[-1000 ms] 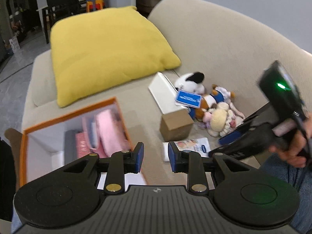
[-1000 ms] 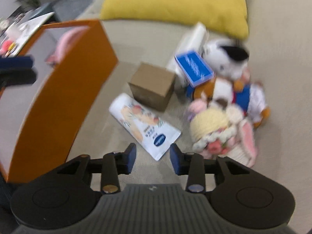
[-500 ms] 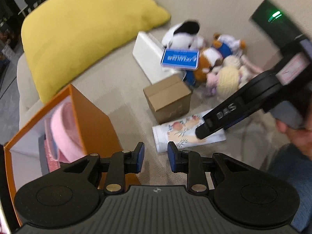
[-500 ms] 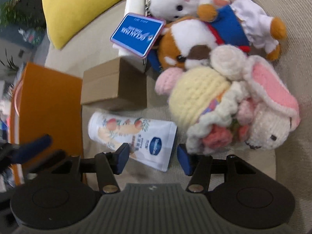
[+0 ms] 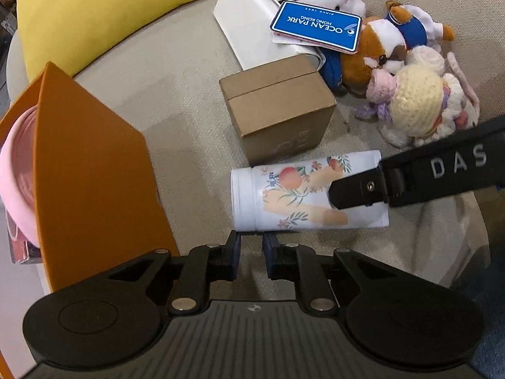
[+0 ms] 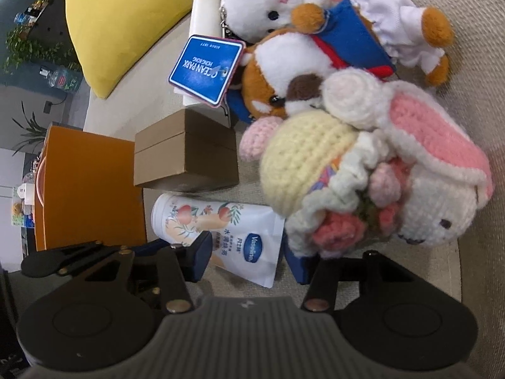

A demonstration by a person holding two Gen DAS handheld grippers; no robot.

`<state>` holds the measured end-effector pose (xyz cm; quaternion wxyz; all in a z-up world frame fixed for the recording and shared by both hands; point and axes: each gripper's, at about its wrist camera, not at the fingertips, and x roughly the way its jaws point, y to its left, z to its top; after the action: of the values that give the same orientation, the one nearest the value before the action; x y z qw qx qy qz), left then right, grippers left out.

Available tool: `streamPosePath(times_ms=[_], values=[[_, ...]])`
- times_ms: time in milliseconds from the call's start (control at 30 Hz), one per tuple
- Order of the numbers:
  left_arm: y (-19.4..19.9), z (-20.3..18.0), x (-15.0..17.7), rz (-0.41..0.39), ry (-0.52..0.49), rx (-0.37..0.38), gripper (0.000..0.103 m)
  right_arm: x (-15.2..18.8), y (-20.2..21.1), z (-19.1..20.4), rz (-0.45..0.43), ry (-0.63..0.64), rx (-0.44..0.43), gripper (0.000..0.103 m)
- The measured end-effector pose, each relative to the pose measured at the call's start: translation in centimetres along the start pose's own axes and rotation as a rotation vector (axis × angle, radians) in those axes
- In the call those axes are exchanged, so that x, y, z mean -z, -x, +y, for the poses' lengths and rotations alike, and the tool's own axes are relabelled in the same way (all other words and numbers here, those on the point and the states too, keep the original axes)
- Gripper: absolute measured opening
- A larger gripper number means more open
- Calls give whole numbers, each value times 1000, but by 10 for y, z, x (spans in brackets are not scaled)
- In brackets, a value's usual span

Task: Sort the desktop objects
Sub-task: 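Move both tools back toward the items on the sofa, then grasp the small cardboard box with the left tool while the right tool grasps the white lotion tube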

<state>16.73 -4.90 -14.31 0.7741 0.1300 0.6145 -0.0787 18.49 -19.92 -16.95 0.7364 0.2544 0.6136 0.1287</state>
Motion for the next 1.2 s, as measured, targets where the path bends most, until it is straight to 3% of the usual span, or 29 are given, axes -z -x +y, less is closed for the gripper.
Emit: streamPosePath(times_ms=[200,500,733,933,1200], values=[[0,7,5,-3,-2,25,16,3,3,-3,-10,-3,-35,25],[19,12,15,-38,-17,24,16,12,23,-8,-93,-7,-129,5],[52,18,19,-100,-31,33,16,20,37,6,-163,57,-174,2],[63,20,10,-142,-25,55,16,11,57,31,-188,151,-149,0],[77,29,14,-182,-4,95,16,11,54,77,-195,316,17,2]])
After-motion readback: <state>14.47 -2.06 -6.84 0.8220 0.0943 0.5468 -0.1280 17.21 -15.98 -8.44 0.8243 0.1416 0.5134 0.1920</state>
